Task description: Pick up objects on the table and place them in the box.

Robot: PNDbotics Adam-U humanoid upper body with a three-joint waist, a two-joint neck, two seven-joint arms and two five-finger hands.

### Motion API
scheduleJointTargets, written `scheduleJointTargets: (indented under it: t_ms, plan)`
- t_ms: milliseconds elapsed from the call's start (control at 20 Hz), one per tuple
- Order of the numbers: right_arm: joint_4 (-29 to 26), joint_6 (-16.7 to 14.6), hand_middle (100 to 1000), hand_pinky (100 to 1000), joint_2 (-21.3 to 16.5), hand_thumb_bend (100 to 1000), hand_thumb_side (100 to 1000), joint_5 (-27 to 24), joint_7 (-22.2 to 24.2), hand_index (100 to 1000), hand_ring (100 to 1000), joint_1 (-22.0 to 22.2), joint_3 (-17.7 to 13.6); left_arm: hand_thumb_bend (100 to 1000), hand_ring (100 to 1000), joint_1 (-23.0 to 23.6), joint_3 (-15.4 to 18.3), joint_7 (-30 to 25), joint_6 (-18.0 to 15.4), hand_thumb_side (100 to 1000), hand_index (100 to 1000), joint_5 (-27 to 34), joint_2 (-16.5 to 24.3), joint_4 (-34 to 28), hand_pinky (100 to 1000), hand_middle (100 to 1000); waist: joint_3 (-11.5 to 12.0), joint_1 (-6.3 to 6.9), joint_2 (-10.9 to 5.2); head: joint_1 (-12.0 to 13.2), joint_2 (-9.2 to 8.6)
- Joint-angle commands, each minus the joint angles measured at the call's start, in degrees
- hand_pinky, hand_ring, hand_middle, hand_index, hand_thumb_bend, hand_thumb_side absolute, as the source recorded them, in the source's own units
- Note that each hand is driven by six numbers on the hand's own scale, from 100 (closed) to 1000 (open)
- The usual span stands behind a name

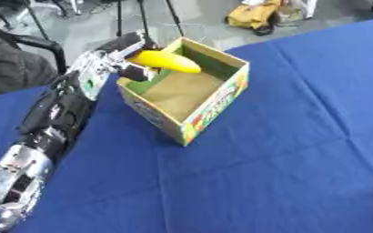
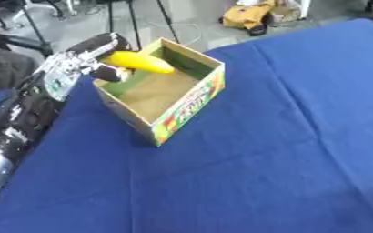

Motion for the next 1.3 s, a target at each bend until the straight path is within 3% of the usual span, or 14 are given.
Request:
scheduleJointTargets:
  t_ms: [50, 200, 400, 500, 700, 900, 1300]
  plan:
    - [-0.66, -0.07, 680, 575, -0.31, 100, 892, 0.40, 0.24, 723, 706, -0.86, -0.01, 100, 564, -1.35, -0.07, 0.21, -0.40, 209, 561, -0.70, 0.86, -0.95, 686, 468, -0.25, -0.31, -0.51, 0.19, -0.81]
    - [-0.68, -0.03, 680, 575, -0.20, 100, 894, 0.60, 0.32, 723, 706, -1.00, 0.07, 119, 582, -1.07, -0.10, -0.24, -0.83, 259, 583, -0.92, 0.20, -0.56, 690, 489, -0.50, -0.01, 0.03, 0.20, -0.81]
    - [-0.70, -0.02, 680, 575, -0.12, 100, 894, 0.70, 0.35, 723, 706, -1.09, 0.12, 572, 643, -0.82, -0.14, -0.40, -2.25, 622, 677, -0.73, -0.08, -0.54, 716, 579, -0.47, 0.06, 0.29, 0.26, -0.78]
    - [-0.68, 0.01, 680, 575, -0.08, 100, 894, 0.68, 0.35, 723, 706, -1.07, 0.12, 698, 683, -0.59, -0.14, -0.29, -2.92, 730, 724, -0.67, -0.08, -0.55, 739, 620, -0.24, -0.01, 0.30, 0.27, -0.76]
    - [-0.57, 0.05, 679, 575, -0.02, 100, 893, 0.69, 0.31, 723, 705, -0.87, 0.04, 829, 764, 0.12, 0.08, 0.51, -3.23, 845, 798, -1.18, 0.28, -0.57, 796, 722, 0.73, -0.36, 0.15, 0.17, -0.59]
    - [-0.43, 0.05, 678, 574, 0.05, 100, 893, 0.59, 0.18, 722, 704, -0.53, -0.08, 871, 844, 1.14, 0.83, 2.67, -1.47, 902, 833, -2.51, 1.49, -0.51, 859, 795, 2.06, -0.92, -0.24, -0.03, -0.24]
    - [-0.09, 0.14, 678, 574, 0.13, 100, 892, 0.37, 0.15, 722, 704, 0.12, -0.14, 816, 863, 3.45, 1.85, 8.15, 4.45, 932, 840, -4.60, 4.03, 1.17, 872, 823, 4.80, -1.98, -1.19, -0.40, 0.27]
